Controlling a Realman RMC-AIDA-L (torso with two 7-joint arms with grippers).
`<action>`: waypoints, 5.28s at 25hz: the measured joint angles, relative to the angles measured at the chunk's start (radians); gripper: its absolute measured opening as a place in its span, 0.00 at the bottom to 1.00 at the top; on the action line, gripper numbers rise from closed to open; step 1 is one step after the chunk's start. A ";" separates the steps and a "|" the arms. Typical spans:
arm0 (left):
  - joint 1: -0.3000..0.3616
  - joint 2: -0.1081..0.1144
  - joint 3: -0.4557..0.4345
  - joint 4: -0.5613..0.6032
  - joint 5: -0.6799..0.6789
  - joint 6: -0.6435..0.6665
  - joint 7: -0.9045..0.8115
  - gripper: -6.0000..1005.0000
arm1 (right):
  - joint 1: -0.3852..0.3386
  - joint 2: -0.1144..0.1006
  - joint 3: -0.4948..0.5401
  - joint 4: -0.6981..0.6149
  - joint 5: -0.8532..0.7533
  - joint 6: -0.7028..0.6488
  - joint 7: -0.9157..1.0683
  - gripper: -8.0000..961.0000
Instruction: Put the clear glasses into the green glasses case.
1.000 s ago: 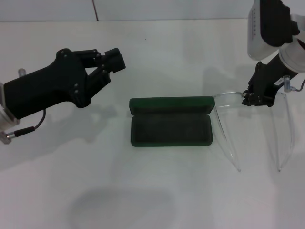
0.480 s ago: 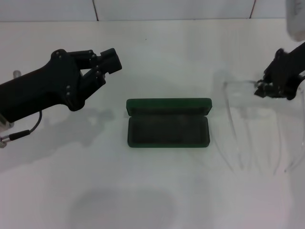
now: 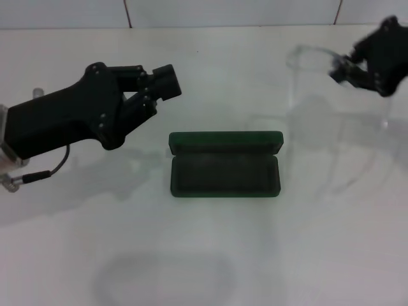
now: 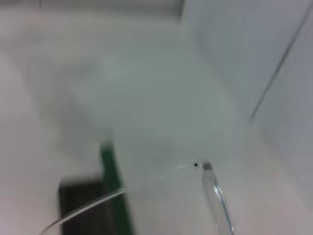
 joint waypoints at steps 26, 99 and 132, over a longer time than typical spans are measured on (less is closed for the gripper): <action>-0.074 -0.009 0.077 -0.128 -0.211 0.089 -0.009 0.04 | 0.040 0.006 -0.183 0.523 0.758 0.141 -0.367 0.13; -0.032 0.014 0.069 -0.209 -0.189 0.067 0.085 0.04 | -0.155 0.002 0.072 0.447 1.267 -0.081 -0.496 0.13; -0.136 -0.011 0.309 -0.234 -0.441 0.072 0.099 0.04 | 0.139 0.008 -0.227 1.030 1.417 -0.039 -0.795 0.13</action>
